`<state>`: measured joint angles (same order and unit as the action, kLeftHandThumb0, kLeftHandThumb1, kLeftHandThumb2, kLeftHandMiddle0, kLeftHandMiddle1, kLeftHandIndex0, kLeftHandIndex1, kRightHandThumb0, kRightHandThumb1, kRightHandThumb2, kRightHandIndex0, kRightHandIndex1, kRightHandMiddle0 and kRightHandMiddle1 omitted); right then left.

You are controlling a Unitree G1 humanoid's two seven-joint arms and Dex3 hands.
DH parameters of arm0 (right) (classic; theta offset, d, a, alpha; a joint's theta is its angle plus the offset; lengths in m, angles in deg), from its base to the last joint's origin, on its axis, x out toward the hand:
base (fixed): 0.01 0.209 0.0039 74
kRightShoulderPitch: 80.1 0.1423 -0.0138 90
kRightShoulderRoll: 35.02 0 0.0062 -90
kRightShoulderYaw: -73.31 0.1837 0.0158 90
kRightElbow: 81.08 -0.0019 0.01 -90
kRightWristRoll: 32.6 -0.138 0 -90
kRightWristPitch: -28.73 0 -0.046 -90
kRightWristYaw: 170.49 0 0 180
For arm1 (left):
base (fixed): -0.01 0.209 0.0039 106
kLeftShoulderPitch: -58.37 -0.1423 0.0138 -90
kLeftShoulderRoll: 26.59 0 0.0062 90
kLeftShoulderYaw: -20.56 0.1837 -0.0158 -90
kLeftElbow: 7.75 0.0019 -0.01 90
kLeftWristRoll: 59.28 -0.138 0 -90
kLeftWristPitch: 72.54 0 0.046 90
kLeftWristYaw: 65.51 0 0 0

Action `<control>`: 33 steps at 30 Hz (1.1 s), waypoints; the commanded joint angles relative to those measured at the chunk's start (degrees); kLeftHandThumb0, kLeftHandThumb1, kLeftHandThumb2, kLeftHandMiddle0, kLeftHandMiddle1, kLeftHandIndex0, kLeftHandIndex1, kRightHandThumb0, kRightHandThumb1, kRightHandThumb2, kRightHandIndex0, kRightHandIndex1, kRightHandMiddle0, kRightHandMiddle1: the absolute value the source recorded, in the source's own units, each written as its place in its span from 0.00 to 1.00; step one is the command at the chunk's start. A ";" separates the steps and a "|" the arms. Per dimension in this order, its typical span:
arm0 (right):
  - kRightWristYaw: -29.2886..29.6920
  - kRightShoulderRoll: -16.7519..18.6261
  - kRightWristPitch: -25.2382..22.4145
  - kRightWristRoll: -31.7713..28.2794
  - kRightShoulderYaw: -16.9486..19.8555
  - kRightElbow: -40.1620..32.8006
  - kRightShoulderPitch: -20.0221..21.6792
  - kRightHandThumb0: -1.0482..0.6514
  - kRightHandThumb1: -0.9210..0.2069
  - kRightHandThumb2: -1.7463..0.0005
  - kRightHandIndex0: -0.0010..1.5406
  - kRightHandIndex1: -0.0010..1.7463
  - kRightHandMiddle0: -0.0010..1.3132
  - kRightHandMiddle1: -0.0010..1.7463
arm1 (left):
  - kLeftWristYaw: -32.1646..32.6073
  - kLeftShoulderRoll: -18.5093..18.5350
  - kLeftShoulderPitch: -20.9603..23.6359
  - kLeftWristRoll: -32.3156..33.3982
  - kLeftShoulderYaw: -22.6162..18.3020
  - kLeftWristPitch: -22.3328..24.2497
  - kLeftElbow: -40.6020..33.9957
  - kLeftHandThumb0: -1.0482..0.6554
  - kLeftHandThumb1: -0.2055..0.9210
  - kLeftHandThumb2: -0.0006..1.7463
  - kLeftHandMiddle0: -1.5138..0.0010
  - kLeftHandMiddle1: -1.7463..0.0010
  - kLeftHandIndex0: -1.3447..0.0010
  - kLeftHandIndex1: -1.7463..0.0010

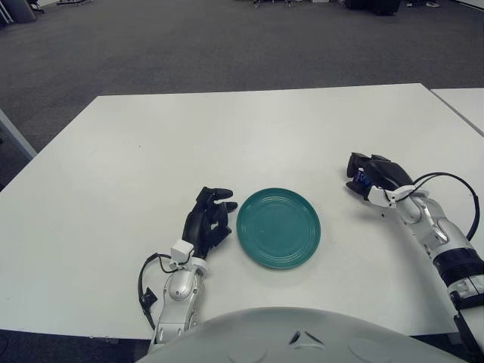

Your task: Put the gum into the plate.

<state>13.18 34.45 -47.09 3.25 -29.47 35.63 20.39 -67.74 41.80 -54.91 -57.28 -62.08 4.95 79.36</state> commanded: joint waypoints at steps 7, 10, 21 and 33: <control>3.21 0.83 2.07 0.81 -1.48 1.10 -2.49 0.38 0.29 0.45 0.53 1.00 0.31 1.00 | -0.19 0.53 0.05 0.34 -0.60 0.27 1.20 0.27 0.95 0.46 0.69 0.34 0.71 0.20; 3.56 0.08 2.44 0.99 -1.03 -1.59 -2.65 0.38 0.30 0.44 0.55 1.00 0.32 1.00 | -0.16 0.57 0.04 0.29 -0.65 0.26 1.12 0.27 0.96 0.44 0.69 0.34 0.72 0.20; 3.62 -0.65 2.69 0.98 0.41 -6.97 -3.00 0.37 0.33 0.41 0.60 1.00 0.34 1.00 | -0.40 0.54 0.37 0.63 -0.97 -0.29 1.81 0.29 0.95 0.46 0.68 0.34 0.72 0.19; 2.24 -0.54 1.98 0.98 0.56 -7.96 -2.63 0.37 0.35 0.40 0.61 1.00 0.34 1.00 | -0.02 -0.05 0.72 0.40 -0.79 -0.12 2.08 0.28 0.93 0.47 0.68 0.34 0.70 0.20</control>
<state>15.96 34.23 -44.66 4.18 -29.46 28.61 17.51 -67.89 41.56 -54.28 -57.13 -62.63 3.90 80.34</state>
